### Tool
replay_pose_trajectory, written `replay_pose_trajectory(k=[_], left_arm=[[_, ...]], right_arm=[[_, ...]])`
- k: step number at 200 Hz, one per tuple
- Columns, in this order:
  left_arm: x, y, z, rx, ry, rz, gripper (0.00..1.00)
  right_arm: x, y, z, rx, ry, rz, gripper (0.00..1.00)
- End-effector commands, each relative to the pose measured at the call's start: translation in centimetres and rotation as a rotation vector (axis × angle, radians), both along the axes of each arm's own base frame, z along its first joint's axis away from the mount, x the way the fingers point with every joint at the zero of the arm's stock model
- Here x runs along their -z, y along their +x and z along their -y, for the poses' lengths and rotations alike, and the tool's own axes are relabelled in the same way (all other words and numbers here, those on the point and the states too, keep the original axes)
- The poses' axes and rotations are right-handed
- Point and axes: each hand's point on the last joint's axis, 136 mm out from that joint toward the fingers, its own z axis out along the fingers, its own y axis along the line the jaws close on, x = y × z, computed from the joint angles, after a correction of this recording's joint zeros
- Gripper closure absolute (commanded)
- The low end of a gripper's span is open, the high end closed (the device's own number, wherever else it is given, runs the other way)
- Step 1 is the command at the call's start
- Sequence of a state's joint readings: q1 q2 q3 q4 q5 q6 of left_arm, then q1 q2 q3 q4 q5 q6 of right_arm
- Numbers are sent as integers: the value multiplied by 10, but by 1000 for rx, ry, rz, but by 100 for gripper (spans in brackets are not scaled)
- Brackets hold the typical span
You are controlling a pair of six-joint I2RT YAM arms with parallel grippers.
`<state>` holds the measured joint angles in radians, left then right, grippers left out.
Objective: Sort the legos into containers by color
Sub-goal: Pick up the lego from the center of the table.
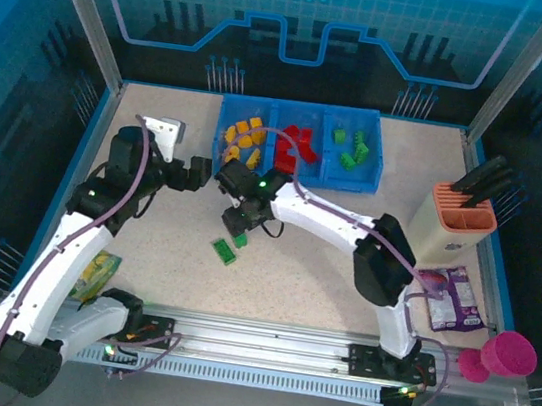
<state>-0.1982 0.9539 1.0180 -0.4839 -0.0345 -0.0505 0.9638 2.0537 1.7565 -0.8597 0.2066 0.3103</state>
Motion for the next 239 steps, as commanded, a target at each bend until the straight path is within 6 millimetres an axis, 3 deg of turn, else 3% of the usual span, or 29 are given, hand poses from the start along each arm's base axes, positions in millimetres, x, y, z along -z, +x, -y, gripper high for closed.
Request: replay_pose_trajectory(k=[1,117,153,239], left_arm=[[-3,-3,-1,4,-20,16,1],[0,-5,-1,0,-24,15,1],[-1,-4,-1,2,-28,16,1],[2,-4,-1,3,-30,11,1]], right_arm=[[4,-6,-7,27,5,-50,40],[53,-18,-28,46,8,-135,36],[70,-17,-23,57,-30,-139,40],[85,-20,-3,71,-71,-164,67]])
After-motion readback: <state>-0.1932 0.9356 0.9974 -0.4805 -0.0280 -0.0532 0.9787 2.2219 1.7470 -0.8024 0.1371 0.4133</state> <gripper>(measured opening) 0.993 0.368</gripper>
